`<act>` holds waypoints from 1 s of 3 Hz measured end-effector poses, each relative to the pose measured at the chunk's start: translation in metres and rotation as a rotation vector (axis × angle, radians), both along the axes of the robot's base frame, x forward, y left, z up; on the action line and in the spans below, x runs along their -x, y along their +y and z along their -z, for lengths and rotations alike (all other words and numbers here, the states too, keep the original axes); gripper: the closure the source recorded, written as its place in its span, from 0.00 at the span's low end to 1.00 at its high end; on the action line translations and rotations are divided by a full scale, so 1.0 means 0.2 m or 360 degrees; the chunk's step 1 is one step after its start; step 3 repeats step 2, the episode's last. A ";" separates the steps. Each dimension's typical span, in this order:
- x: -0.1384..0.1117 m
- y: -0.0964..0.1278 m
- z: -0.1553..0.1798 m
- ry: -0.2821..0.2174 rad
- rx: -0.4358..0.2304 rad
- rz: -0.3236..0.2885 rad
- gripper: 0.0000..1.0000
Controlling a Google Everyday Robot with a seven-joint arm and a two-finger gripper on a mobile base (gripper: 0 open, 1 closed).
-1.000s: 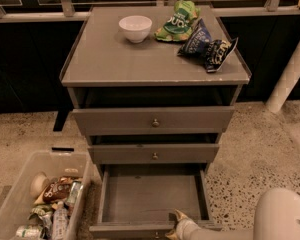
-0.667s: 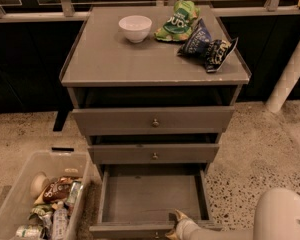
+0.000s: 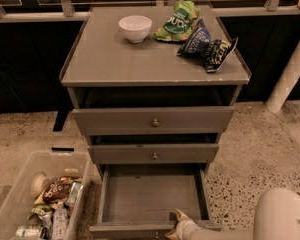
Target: Open bottom drawer
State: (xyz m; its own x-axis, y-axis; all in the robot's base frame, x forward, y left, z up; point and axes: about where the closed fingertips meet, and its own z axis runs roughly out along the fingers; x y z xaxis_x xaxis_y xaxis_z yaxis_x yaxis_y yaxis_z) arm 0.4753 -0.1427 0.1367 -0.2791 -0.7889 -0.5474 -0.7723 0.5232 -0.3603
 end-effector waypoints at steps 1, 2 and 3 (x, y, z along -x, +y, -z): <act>0.00 0.00 0.00 0.0000 0.0000 0.0000 0.00; 0.00 0.00 0.00 0.0000 0.0000 0.0000 0.00; 0.00 0.00 0.00 0.0000 0.0000 0.0000 0.00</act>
Offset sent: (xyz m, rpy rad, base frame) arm 0.0000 0.0000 0.0000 0.0000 0.0000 0.0000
